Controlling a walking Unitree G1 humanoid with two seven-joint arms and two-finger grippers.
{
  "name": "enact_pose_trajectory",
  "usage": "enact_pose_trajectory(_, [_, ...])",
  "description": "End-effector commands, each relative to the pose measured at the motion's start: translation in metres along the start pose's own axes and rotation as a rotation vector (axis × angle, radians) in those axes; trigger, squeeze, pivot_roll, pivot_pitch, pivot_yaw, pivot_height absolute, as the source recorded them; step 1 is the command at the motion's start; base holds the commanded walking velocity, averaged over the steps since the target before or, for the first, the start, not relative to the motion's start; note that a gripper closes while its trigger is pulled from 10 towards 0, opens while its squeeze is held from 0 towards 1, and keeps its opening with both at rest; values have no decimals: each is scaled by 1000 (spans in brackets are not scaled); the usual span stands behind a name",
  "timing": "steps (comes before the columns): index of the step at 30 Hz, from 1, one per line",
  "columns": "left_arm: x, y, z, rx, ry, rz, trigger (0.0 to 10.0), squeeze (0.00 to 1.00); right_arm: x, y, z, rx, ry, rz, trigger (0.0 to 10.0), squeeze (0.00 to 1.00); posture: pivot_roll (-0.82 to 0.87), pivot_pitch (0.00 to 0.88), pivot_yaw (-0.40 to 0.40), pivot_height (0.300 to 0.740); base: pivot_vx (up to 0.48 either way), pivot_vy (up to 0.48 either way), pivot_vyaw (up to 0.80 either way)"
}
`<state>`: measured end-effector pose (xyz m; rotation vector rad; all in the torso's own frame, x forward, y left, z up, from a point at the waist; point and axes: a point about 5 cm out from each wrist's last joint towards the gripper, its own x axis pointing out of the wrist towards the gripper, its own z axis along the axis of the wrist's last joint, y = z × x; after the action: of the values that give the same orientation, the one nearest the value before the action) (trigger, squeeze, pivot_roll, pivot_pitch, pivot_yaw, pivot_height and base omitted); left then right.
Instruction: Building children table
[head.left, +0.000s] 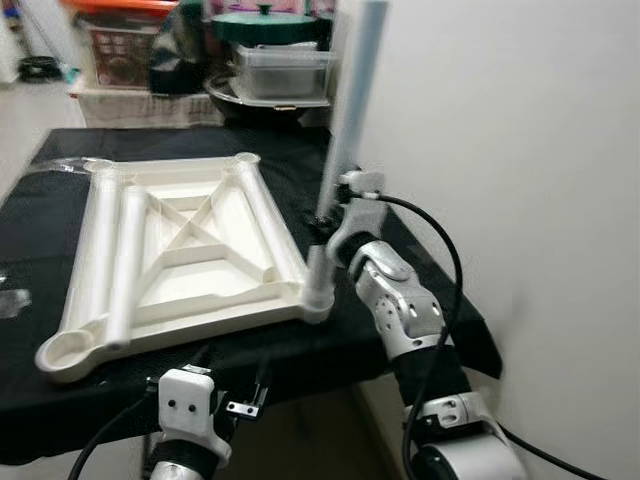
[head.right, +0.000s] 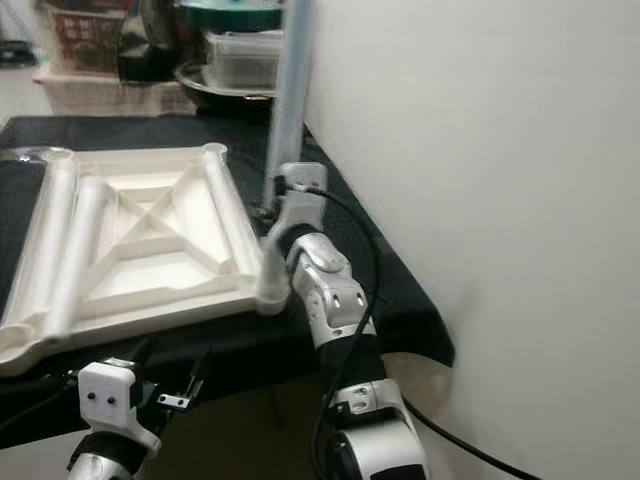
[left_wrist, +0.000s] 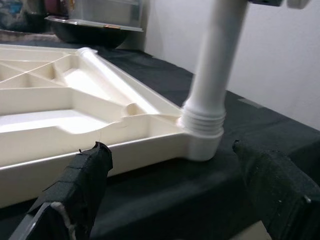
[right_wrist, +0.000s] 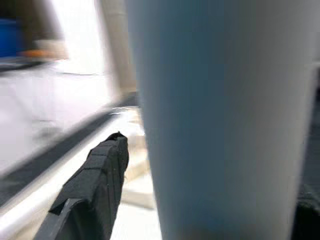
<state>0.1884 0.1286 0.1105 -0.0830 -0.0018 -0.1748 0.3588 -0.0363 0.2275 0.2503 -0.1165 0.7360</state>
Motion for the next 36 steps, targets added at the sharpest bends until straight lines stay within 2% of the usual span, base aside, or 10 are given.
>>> enact_pose_trajectory(1, [0,-3,-7,-25,32,-2,10000,0,8,19,18,-23,-25,360,10000,0,149,0,-151,740,0,0,0])
enact_pose_trajectory(6, [0,-3,-7,-30,31,-1,10000,0,2,17,21,-85,37,576,10000,0,149,0,-151,740,0,0,0])
enact_pose_trajectory(10, [0,-4,-7,-33,31,-3,10000,0,2,23,-6,-148,168,609,0,0,167,0,-162,740,0,0,0])
enact_pose_trajectory(21, [-4,-4,-8,-36,44,-17,10000,0,-35,-69,-54,85,230,-860,0,0,152,0,-141,740,0,0,0])
enact_pose_trajectory(25, [-3,-3,-9,-36,48,-23,10000,0,-25,-36,-55,86,214,-657,10000,0,136,0,-126,740,0,0,0])
enact_pose_trajectory(28, [-3,-3,-9,-36,50,-27,10000,0,-20,-20,-52,86,189,-558,10000,0,134,0,-125,740,0,0,0])
enact_pose_trajectory(29, [-2,-3,-9,-36,51,-33,10000,0,-15,-7,-41,67,118,-450,10000,1000,133,0,-124,740,0,0,0])
enact_pose_trajectory(31, [-1,-3,-9,-36,50,-37,10000,0,-6,0,-30,71,67,-317,10000,1000,131,0,-125,740,0,0,0])
enact_pose_trajectory(32, [0,-4,-9,-37,49,-37,10000,0,2,4,-16,82,28,-159,10000,0,140,0,-134,740,0,0,0])
enact_pose_trajectory(36, [1,-4,-9,-39,45,-32,10000,0,11,9,14,83,-32,211,10000,0,144,0,-139,740,0,0,0])
